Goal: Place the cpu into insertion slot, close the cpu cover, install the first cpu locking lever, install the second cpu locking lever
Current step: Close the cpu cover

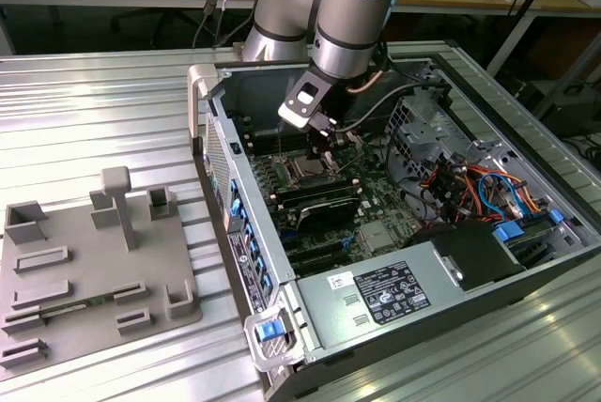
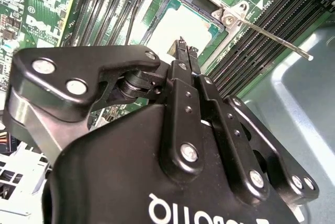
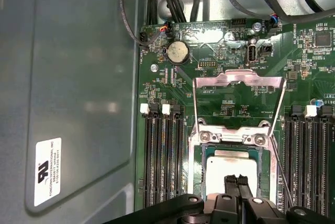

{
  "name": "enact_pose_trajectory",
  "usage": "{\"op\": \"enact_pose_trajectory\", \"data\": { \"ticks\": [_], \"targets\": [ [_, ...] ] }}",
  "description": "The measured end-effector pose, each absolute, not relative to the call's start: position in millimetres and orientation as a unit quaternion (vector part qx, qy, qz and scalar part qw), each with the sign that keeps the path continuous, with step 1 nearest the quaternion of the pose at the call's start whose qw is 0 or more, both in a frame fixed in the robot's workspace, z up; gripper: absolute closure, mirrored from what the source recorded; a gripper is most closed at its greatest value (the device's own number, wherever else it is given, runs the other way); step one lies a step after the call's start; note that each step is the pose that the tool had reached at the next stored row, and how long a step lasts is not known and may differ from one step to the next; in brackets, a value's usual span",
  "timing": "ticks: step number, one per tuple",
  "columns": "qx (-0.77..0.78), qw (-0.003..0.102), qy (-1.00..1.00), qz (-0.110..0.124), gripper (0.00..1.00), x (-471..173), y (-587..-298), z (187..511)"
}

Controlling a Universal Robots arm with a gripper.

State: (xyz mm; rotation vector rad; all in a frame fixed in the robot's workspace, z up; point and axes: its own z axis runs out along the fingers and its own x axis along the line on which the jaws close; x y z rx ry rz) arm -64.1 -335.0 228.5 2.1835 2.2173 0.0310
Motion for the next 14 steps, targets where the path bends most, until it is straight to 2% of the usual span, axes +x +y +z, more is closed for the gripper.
{"op": "enact_pose_trajectory", "data": {
  "ticks": [14],
  "targets": [
    [0.702,0.014,0.712,0.009,0.85,-64.1,-335.0,231.2]
  ]
}}
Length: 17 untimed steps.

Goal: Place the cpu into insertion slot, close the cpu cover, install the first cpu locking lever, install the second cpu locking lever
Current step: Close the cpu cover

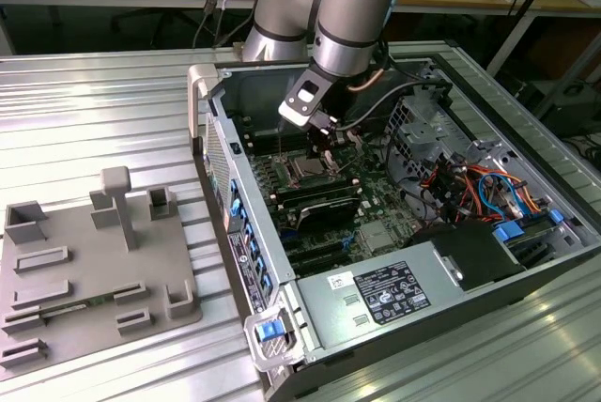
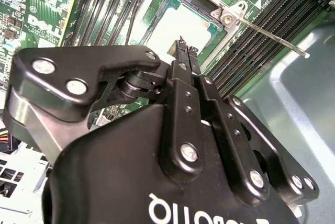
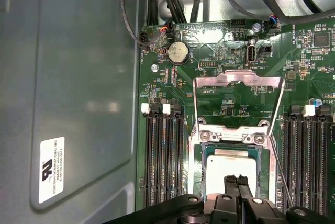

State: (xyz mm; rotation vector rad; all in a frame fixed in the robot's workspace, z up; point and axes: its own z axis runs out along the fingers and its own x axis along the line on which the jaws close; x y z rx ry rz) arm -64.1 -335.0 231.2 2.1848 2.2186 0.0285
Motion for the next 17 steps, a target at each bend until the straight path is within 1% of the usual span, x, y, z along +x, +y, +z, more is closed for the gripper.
{"op": "enact_pose_trajectory", "data": {
  "ticks": [3,6,17],
  "targets": [
    [0.702,0.014,0.712,0.009,0.85,-64,-335,233],
    [0.701,0.014,0.712,0.009,0.85,-64,-335,241],
    [0.702,0.014,0.712,0.009,0.85,-49,-335,242]
  ]
}}
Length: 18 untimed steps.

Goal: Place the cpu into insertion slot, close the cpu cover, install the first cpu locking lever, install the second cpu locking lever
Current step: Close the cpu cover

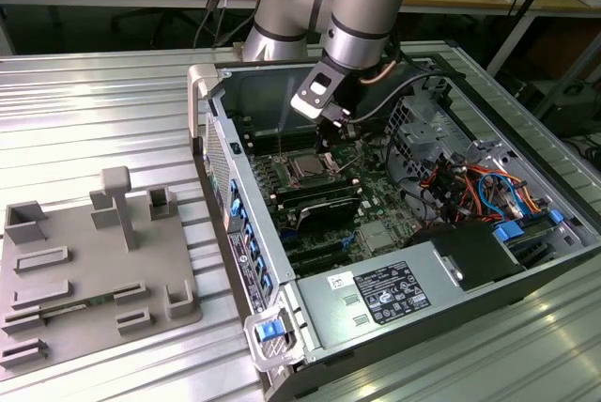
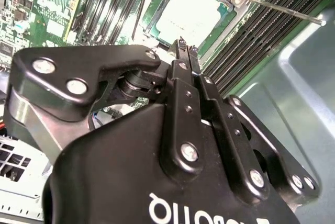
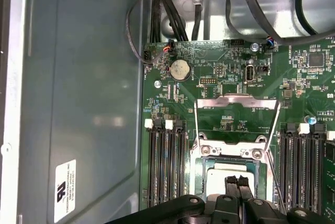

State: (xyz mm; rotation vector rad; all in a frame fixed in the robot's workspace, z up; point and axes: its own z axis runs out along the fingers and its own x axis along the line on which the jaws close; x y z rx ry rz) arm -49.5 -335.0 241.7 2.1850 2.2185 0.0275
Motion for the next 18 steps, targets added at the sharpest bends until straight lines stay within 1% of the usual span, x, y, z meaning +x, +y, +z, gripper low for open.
{"op": "enact_pose_trajectory", "data": {
  "ticks": [7,18],
  "targets": [
    [0.702,0.015,0.712,0.007,0.85,-48.9,-335.0,250.7],
    [0.702,0.015,0.712,0.007,0.85,-39.7,-335.0,250.8]
  ]
}}
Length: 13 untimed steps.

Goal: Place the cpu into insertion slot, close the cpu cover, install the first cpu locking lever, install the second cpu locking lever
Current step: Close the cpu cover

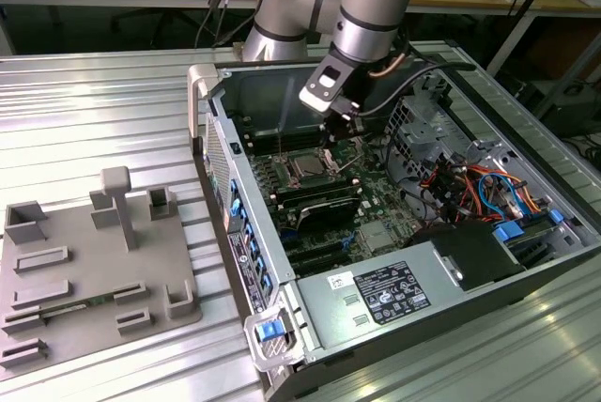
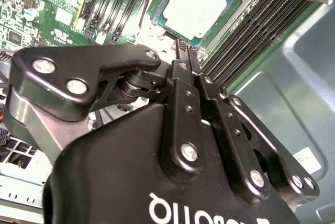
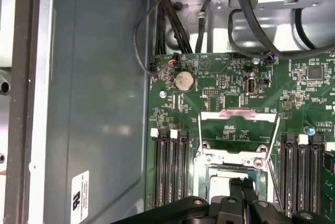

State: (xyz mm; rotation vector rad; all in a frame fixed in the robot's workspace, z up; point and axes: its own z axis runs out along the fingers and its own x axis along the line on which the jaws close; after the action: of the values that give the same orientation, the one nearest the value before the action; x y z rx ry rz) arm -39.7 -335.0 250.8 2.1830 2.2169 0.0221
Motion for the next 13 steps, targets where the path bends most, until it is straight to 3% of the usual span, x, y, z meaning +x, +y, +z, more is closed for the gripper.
{"op": "enact_pose_trajectory", "data": {
  "ticks": [13],
  "targets": [
    [0.701,0.016,0.712,0.006,0.85,-39.3,-335.0,257.6]
  ]
}}
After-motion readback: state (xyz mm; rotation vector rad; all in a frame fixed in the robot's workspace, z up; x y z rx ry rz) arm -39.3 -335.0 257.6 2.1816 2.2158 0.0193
